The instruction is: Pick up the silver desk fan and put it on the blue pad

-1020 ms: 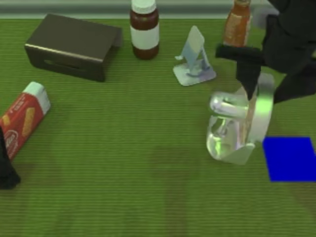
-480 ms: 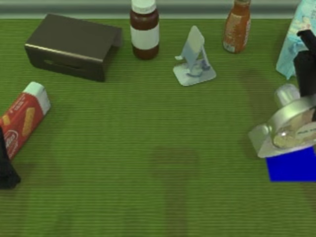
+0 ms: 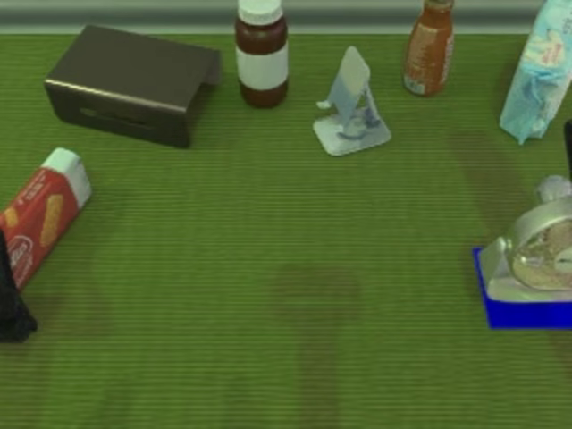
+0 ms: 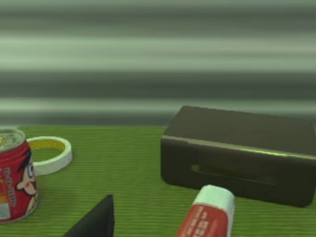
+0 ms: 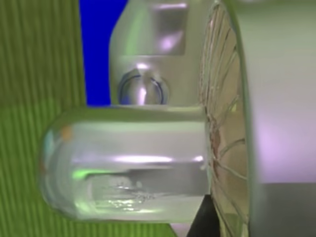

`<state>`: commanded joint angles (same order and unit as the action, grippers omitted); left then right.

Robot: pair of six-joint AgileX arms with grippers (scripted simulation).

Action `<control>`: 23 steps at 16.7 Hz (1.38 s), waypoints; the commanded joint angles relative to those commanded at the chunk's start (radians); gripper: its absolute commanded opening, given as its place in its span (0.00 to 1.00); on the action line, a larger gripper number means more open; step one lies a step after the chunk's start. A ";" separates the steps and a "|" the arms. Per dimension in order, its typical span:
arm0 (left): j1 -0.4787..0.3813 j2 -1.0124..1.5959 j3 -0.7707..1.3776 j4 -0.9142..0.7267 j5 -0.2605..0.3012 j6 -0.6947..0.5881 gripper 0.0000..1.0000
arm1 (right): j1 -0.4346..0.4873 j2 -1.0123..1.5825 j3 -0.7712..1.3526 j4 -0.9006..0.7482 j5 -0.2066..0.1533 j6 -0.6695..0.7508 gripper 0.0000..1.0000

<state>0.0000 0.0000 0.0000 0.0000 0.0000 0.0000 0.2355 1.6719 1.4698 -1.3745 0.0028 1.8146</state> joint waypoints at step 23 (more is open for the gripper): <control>0.000 0.000 0.000 0.000 0.000 0.000 1.00 | -0.001 0.017 -0.119 0.136 0.000 -0.001 0.75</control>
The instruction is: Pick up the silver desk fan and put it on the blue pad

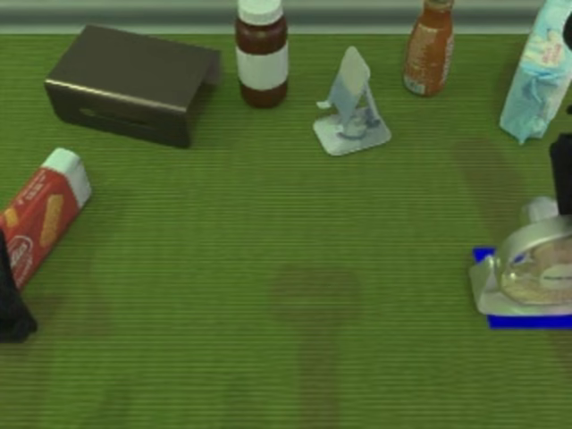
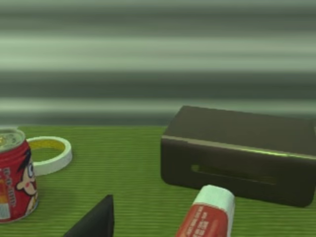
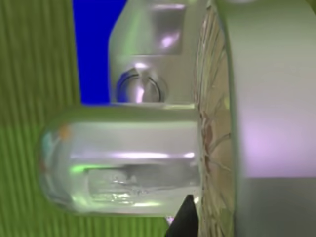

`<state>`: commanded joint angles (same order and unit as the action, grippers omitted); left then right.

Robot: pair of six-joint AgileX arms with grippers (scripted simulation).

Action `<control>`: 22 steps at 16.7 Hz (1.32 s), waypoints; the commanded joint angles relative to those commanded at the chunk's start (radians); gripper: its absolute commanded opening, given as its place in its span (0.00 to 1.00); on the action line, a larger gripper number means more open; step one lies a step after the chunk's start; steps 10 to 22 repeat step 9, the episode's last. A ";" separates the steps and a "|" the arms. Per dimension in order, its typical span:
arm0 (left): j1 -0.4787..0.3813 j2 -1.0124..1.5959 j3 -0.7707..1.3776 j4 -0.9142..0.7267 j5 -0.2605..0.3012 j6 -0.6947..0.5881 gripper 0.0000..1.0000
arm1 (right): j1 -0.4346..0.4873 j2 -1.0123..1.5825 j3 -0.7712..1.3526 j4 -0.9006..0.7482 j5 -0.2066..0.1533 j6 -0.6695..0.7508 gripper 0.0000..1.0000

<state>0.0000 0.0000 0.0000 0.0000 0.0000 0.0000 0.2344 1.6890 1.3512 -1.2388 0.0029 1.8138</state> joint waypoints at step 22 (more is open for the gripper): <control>0.000 0.000 0.000 0.000 0.000 0.000 1.00 | 0.000 0.000 0.000 0.000 0.000 0.000 1.00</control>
